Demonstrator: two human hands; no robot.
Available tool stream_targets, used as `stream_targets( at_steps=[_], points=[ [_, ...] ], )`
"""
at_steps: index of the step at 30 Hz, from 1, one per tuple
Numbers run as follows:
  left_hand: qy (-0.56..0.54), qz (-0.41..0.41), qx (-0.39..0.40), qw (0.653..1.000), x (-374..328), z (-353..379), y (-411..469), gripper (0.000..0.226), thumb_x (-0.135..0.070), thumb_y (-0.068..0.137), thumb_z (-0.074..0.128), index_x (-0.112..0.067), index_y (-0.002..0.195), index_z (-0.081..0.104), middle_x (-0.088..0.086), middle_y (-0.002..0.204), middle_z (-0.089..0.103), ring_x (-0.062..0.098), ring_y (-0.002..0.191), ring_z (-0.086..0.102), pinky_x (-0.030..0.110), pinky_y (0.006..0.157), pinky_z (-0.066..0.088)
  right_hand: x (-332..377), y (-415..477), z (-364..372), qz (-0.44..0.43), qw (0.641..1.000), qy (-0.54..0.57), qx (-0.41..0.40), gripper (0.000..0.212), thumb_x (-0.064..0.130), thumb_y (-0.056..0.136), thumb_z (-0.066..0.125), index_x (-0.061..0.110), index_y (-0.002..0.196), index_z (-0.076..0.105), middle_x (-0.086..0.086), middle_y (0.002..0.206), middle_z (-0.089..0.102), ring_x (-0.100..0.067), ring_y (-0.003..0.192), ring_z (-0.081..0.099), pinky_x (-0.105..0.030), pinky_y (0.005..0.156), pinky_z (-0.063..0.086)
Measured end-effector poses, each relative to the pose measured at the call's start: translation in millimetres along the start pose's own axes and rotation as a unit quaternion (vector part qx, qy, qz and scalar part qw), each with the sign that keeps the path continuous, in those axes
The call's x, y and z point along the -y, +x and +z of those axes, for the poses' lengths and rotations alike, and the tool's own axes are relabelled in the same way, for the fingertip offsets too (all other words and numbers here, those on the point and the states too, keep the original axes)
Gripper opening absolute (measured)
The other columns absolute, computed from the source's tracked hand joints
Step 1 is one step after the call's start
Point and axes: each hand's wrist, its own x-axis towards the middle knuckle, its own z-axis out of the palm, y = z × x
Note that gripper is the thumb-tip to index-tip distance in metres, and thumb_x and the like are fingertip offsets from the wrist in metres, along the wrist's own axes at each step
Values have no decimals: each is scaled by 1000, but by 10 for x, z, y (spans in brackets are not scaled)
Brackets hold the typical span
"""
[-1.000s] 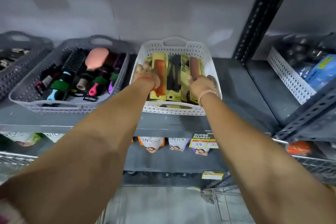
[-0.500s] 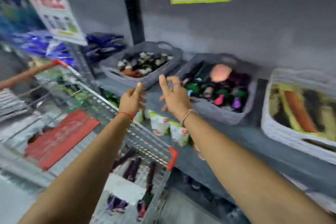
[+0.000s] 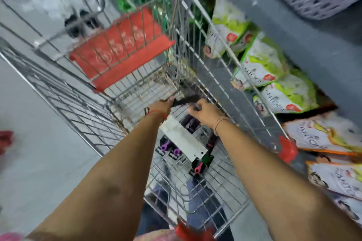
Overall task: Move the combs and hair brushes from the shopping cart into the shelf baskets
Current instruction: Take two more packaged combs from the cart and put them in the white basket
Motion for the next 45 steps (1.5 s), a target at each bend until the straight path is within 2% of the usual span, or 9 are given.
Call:
stream_targets(
  at_steps=[6,13,19,23,29,34,37,41,45],
  points=[
    [2,-158,-76,985,604,432,441,76,-43,79,65,2,135,39,20,136,54,33,124,52,37,102,43,-465,447,735,25,979,-170,113,77,51,74,66,11,131,33,-16,123,58,-34,111,55,-42,90,47],
    [-198,-190,-200,940,723,724,466,83,-60,84,45,-6,144,27,18,144,46,36,130,45,41,106,38,-705,402,1121,54,996,67,5,44,18,77,70,18,115,49,-4,96,62,-26,84,61,-27,63,45],
    [-254,-214,-264,906,588,549,541,72,-56,93,22,1,132,43,23,139,49,37,126,47,42,104,37,-737,411,792,-64,952,-230,-190,72,27,76,68,20,138,31,-17,129,46,-32,108,50,-38,78,51],
    [-177,-210,-210,938,540,558,581,72,-58,87,41,-1,132,41,23,136,50,40,125,48,47,105,41,-816,459,873,-74,950,-304,-2,78,60,87,30,17,145,-1,-14,151,15,-33,133,24,-49,107,29],
    [2,-154,-168,974,578,709,541,66,-24,73,71,1,125,39,21,127,53,37,118,51,40,99,48,-784,356,945,-9,975,-106,-193,55,50,89,39,18,133,35,-13,143,31,-30,120,39,-38,88,45],
    [-197,-145,-236,940,608,514,495,21,-9,83,51,1,93,67,24,96,68,33,89,60,28,69,44,-939,326,793,58,973,-45,-221,49,44,91,40,11,126,43,-17,133,38,-29,108,51,-43,80,56],
    [-373,-162,-89,909,604,472,515,15,-6,84,51,-7,71,60,19,88,57,25,92,49,29,65,45,-1006,344,716,75,967,-45,-239,48,44,92,38,7,121,46,-19,131,40,-32,107,51,-45,80,55],
    [-272,-174,-139,936,646,535,505,51,-42,81,62,-9,119,56,15,125,60,32,119,51,44,105,42,-1023,410,664,77,968,-63,-229,47,45,91,39,7,117,47,-18,127,45,-29,107,50,-47,89,50],
    [-203,-197,-95,954,690,641,446,55,-42,75,69,-10,118,56,16,124,61,31,109,58,44,99,48,-931,525,593,33,975,-102,-194,56,54,84,47,9,117,49,-14,124,53,-28,115,48,-43,95,45]
  ],
)
